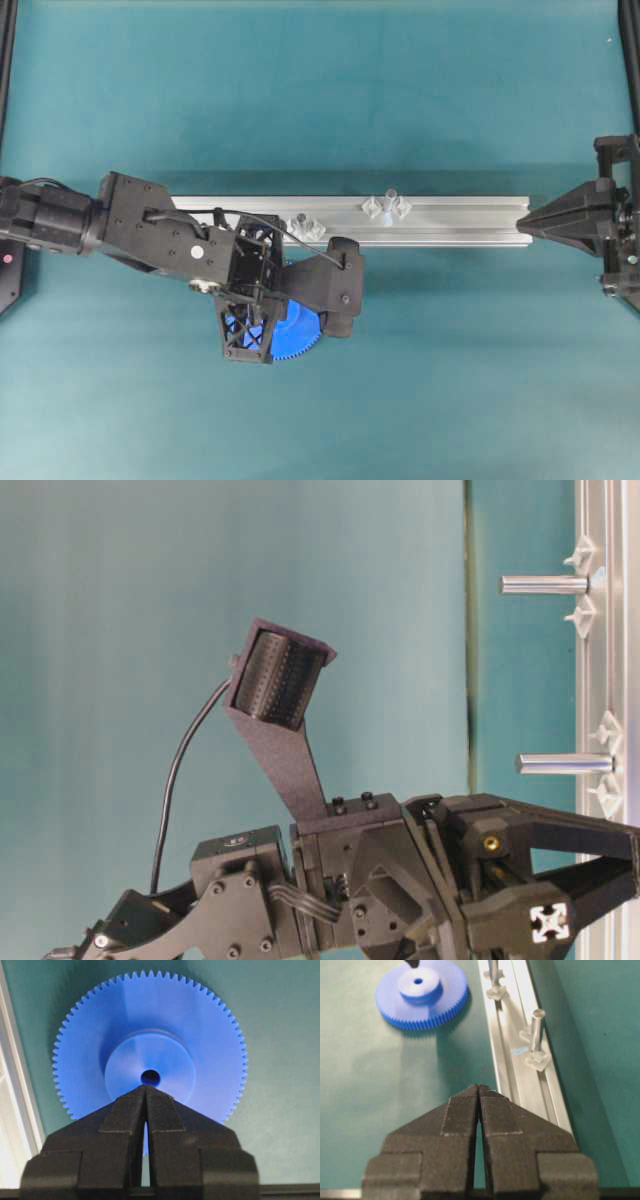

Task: Find the location of the shaft and insert the large gear.
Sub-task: 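Lower the left gripper onto the blue gear's hub, then open the left gripper fingers around the gear hub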

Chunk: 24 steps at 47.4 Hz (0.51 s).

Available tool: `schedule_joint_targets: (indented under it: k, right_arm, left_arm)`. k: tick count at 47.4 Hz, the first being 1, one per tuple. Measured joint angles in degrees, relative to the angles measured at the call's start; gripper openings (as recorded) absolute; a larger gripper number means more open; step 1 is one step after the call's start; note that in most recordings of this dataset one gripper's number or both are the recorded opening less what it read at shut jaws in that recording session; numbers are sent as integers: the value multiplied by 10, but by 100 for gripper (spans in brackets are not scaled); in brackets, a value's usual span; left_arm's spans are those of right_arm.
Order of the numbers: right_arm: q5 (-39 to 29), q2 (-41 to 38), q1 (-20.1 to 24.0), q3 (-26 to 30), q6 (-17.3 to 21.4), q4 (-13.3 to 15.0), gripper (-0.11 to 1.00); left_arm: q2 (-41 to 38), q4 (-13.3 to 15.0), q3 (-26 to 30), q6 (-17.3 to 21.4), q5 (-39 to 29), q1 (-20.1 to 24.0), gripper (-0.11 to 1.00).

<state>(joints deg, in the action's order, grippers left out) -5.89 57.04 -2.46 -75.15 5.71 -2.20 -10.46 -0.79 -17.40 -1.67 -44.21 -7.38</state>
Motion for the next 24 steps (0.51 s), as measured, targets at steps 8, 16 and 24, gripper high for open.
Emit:
schedule_joint_targets:
  k: [8, 16, 24]
  right_arm:
    - [2, 1, 0, 0, 0, 0, 2]
    - [4, 1, -1, -1, 0, 0, 2]
    - [5, 1, -1, -1, 0, 0, 2]
  left_arm:
    - [0, -1, 0, -4, 2, 0, 17]
    - [0, 0, 0, -6, 8, 0, 58]
    - [-8, -1, 0, -18, 8, -1, 94]
